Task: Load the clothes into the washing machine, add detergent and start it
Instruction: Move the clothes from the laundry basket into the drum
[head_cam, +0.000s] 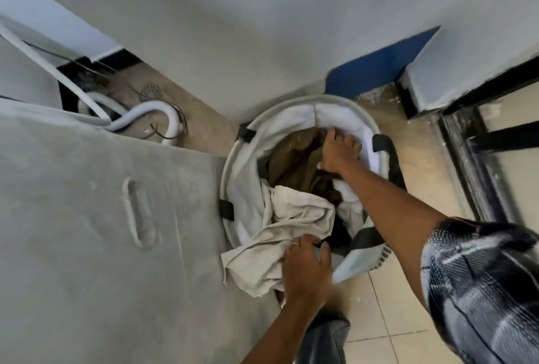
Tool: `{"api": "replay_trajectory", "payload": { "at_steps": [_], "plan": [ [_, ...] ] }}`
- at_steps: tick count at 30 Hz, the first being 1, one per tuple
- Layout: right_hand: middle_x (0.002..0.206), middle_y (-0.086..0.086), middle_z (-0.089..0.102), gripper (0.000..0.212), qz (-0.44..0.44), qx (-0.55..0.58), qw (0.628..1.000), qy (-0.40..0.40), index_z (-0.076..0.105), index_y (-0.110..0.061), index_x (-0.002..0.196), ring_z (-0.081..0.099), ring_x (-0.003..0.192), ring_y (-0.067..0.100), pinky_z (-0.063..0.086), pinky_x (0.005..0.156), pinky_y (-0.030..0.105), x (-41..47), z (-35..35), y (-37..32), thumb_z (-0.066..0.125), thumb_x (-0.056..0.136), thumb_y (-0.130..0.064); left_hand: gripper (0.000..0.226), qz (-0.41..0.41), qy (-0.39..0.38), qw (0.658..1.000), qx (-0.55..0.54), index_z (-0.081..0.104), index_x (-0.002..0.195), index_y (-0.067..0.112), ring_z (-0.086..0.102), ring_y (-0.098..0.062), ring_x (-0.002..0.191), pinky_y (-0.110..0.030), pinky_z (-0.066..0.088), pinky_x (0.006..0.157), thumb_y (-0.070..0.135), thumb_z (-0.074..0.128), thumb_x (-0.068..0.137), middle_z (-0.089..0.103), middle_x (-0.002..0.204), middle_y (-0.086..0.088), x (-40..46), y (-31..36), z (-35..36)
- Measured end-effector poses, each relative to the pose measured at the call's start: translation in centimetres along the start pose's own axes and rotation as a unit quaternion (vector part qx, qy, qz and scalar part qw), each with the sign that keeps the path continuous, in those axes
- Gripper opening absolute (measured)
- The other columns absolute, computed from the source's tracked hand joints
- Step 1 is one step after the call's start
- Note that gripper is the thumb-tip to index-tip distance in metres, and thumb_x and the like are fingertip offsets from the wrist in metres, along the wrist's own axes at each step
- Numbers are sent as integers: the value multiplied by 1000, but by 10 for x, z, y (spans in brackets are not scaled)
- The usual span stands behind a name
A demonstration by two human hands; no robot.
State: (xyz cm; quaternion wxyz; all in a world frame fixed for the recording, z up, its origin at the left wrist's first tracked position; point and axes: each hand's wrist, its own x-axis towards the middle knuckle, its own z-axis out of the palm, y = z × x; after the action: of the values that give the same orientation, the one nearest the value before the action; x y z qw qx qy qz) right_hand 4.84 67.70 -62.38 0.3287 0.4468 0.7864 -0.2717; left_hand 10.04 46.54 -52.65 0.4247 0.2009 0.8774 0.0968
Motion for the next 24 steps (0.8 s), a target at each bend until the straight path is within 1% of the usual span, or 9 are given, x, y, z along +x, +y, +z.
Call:
{"api": "replay_trajectory", "payload": {
  "at_steps": [4, 8, 10, 13, 15, 16, 19, 22, 24],
  "plan": [
    [141, 15, 41, 34, -40, -76, 994, -68, 51, -12, 124, 31, 133, 37, 28, 106, 48, -26, 35, 10, 49, 91, -17, 28, -22, -14, 1000, -16, 53, 120, 22, 48, -13, 115, -22, 35, 97, 36, 41, 98, 56, 121, 4, -20, -21, 11],
    [132, 13, 51, 32, -62, -2, 992, -107, 54, -14, 124, 41, 128, 35, 32, 104, 46, -90, 45, 21, 45, 93, -20, 31, -31, -20, 999, 14, 49, 125, 23, 46, -13, 119, -24, 36, 100, 34, 42, 98, 53, 127, 4, -44, -17, -14],
    [126, 13, 56, 31, -79, 70, 989, -104, 57, -15, 121, 48, 123, 33, 38, 100, 38, -129, 30, 23, 46, 92, -17, 34, -33, -18, 999, 18, 47, 128, 22, 45, -16, 121, -27, 38, 100, 31, 44, 96, 51, 130, 2, -57, -2, -38],
    [114, 18, 58, 20, -111, 169, 973, -108, 65, -12, 97, 55, 112, 31, 46, 90, 31, -187, -13, 23, 48, 87, -5, 31, -31, -5, 999, -32, 49, 124, 21, 46, -19, 119, -31, 41, 97, 23, 49, 93, 51, 128, -1, -81, 27, -76],
    [116, 16, 53, 25, -126, 224, 959, -119, 63, 0, 105, 53, 112, 28, 44, 90, 27, -229, -52, 24, 44, 88, 1, 36, -22, 16, 996, -80, 48, 125, 18, 49, -21, 118, -34, 43, 97, 17, 52, 89, 53, 127, -4, -100, 47, -104],
    [117, 14, 52, 29, -128, 259, 950, -123, 60, 3, 113, 52, 112, 24, 42, 88, 24, -253, -74, 24, 41, 90, 2, 43, -20, 27, 995, -98, 45, 130, 18, 49, -23, 120, -35, 43, 98, 16, 54, 88, 52, 130, -4, -110, 54, -118],
    [112, 6, 61, 35, -129, 387, 898, -167, 59, -8, 119, 59, 104, 17, 45, 84, 23, -322, -134, 22, 36, 94, 1, 75, 1, 40, 992, -122, 24, 147, 17, 43, -24, 130, -36, 41, 103, 25, 64, 84, 42, 144, -5, -137, 70, -150],
    [97, 6, 71, 37, -170, 492, 835, -179, 66, -12, 105, 67, 92, 13, 52, 74, 23, -385, -189, 19, 34, 95, 5, 107, 47, 17, 992, -118, 3, 152, 19, 31, -23, 140, -36, 34, 110, 33, 77, 75, 27, 155, -3, -162, 74, -172],
    [99, 11, 72, 40, -200, 569, 777, -181, 70, -10, 102, 69, 93, 18, 57, 75, 28, -421, -224, 19, 33, 96, 6, 123, 62, 9, 993, -100, -5, 152, 24, 26, -24, 142, -38, 33, 112, 34, 84, 67, 20, 157, -2, -174, 73, -182]
  ]
}}
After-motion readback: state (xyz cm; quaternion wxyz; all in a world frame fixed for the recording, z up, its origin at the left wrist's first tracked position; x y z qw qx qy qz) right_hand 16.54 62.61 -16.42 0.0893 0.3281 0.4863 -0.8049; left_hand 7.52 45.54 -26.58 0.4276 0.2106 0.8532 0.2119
